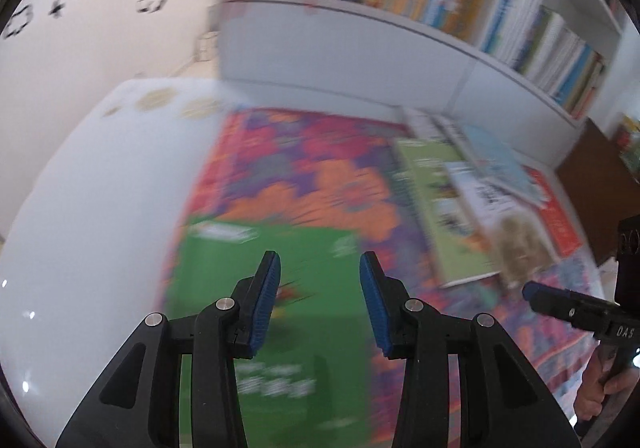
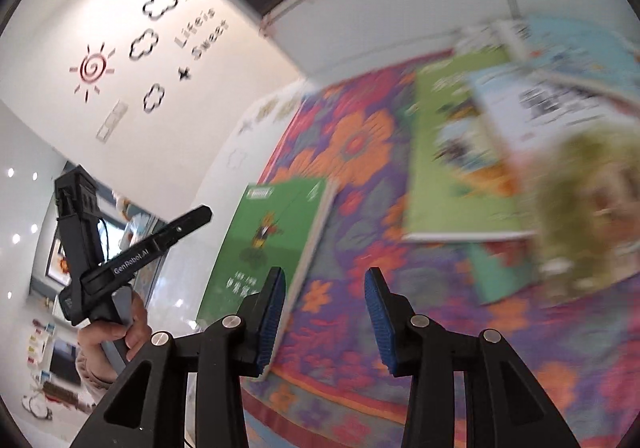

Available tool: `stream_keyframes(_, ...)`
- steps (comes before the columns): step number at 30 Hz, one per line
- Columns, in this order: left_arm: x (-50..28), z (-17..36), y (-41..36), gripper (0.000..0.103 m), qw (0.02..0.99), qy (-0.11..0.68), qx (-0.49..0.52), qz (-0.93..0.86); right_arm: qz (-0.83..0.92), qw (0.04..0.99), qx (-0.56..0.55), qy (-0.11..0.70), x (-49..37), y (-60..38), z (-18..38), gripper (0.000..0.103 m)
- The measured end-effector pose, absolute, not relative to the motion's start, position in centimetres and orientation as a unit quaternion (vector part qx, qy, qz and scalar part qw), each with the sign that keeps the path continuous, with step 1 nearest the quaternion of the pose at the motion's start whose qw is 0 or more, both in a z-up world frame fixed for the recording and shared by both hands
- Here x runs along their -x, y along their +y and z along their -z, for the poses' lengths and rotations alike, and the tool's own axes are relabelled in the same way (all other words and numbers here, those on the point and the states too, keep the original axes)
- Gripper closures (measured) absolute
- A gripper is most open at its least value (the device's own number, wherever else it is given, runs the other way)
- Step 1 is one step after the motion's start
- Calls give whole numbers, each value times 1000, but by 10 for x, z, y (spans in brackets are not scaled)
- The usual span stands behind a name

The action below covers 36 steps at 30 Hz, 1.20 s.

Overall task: Organize books
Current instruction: 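Grasp the edge of the light blue barcode book with the right gripper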

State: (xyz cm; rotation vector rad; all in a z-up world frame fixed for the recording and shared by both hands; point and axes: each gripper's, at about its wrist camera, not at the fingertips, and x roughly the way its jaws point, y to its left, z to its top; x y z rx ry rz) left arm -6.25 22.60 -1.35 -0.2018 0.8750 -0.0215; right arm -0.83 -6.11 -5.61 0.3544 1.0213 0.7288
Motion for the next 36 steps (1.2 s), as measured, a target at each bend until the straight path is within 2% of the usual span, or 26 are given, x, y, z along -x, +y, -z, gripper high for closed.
stream_keyframes(8, -22, 3, 101, 64, 898, 417, 83, 113, -257, 831, -259, 419, -38, -194, 28, 63)
stream_keyframes(15, -101, 26, 29, 64, 895, 412, 84, 147, -187, 813, -363, 415, -99, -284, 67, 63)
stream_keyframes(20, -132, 51, 14, 64, 882, 428, 103, 167, -143, 804, -384, 430, -124, -301, 99, 64)
stream_keyframes(24, -143, 67, 4, 64, 880, 440, 74, 163, -152, 786, -403, 445, -141, -303, 119, 66)
stream_keyframes(29, -148, 73, 0, 64, 878, 440, 66, 176, -169, 779, -413, 441, -150, -296, 127, 81)
stream_keyframes(36, -136, 72, 0, 64, 867, 450, 79, 198, -171, 788, -395, 441, -146, -293, 126, 83)
